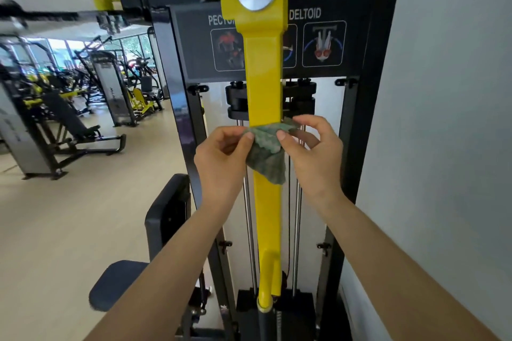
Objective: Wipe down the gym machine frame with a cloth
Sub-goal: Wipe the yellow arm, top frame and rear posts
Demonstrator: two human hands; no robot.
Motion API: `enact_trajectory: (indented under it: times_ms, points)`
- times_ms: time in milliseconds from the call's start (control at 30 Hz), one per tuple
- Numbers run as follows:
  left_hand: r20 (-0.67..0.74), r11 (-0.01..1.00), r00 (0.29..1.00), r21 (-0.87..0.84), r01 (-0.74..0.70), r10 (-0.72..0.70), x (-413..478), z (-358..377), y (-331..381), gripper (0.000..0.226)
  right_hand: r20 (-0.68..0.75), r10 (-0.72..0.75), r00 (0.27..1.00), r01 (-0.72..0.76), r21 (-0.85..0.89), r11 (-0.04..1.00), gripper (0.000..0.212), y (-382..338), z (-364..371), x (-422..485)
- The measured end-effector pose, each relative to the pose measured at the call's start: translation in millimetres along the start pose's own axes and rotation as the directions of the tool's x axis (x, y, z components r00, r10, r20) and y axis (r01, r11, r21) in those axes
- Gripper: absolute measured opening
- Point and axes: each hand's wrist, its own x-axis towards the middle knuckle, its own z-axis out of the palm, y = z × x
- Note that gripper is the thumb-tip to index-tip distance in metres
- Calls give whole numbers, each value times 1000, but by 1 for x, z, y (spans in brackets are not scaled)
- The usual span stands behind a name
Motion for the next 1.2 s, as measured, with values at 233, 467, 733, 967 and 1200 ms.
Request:
enact_trajectory:
  times_ms: [233,467,733,967,1200]
  points:
    - [65,994,993,53,95,-99,-36,-8,-31,8,61,41,997,-36,-84,996,26,40,-13,-32]
    - [88,954,959,156,255,-271,-90,-13,-77,17,74,175,982,-153,-233,960,25,94,-35,-78]
    - [66,830,877,364,424,-477,-150,-16,-112,10,220,398,891,-279,-429,859,22,128,-58,-112]
    - [19,810,885,411,418,-466,-186,-22,-113,5,280,447,849,-303,-435,848,31,133,-68,-140]
    - [40,795,877,444,413,-478,-208,-41,-102,6,413,503,759,-331,-421,845,10,133,-79,-164]
